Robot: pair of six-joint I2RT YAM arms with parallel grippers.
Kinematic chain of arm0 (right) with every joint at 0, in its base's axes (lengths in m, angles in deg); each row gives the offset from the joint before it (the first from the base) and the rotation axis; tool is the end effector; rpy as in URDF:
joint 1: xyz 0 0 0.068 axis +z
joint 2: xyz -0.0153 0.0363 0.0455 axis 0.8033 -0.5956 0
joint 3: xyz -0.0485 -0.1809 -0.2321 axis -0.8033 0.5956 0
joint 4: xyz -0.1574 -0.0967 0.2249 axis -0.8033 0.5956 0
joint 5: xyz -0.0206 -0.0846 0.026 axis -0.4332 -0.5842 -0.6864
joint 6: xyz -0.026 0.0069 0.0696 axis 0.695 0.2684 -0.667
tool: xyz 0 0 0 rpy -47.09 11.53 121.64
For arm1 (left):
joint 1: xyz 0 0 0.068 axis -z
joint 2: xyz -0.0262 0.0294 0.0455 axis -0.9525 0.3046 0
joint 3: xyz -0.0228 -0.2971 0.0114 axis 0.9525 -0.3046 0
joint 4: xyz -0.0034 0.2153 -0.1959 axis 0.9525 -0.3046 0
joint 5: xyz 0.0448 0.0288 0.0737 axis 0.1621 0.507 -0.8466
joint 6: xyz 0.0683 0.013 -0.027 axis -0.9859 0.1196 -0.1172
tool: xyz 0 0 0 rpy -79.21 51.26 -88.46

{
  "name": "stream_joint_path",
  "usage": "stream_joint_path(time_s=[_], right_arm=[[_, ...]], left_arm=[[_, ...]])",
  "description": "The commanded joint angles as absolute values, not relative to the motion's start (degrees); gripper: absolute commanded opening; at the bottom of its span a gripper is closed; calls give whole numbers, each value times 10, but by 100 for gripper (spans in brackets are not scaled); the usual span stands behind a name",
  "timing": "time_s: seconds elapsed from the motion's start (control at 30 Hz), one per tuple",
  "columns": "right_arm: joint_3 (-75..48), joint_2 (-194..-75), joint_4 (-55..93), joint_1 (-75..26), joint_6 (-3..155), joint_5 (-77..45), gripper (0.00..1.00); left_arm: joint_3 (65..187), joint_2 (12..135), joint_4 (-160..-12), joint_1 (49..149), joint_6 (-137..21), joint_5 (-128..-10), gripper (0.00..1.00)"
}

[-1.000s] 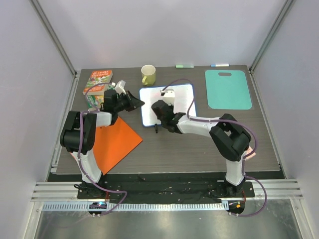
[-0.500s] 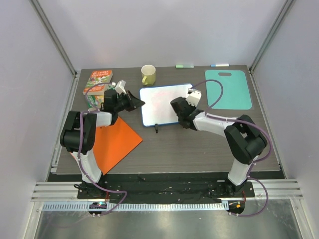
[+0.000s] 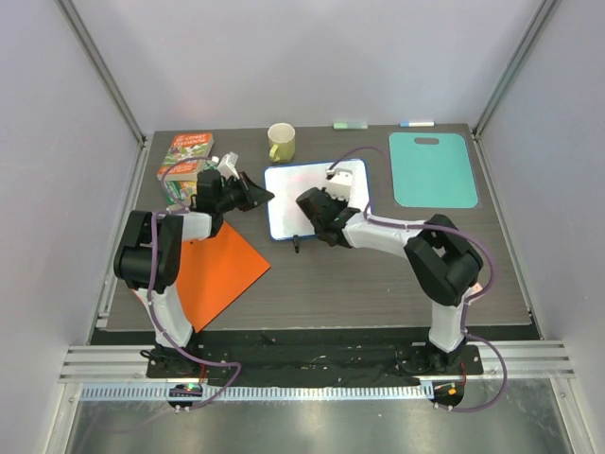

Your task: Erase the whiteboard

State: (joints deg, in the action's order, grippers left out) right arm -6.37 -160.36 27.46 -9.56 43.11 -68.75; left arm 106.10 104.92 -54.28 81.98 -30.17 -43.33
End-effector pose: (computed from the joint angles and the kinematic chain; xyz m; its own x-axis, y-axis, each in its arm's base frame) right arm 0.3461 0.2714 0.1758 -0.5065 0.1347 -0.8516 0.2293 0.9732 0.0176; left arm 0.4192 -0.1072 0.1541 -0.6883 -0.4185 -0.5925 0.2795 0.6007 -0.7490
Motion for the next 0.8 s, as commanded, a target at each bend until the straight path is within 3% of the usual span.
stream_joint_path(time_s=[0.0, 0.3, 0.6, 0.77], right_arm=[[-87, -1697, 280, -30, 399, -534, 1], [-135, -1719, 263, -48, 431, -579, 1], [-361, -1813, 309, -57, 488, -541, 1], [-413, -1838, 351, -69, 481, -570, 1]], left_arm=[[1053, 1076, -617, 838, -381, -484, 0], [1052, 1076, -616, 838, -381, -482, 0], [1050, 1073, -615, 839, -383, -481, 0], [1050, 1073, -614, 838, -383, -479, 0]])
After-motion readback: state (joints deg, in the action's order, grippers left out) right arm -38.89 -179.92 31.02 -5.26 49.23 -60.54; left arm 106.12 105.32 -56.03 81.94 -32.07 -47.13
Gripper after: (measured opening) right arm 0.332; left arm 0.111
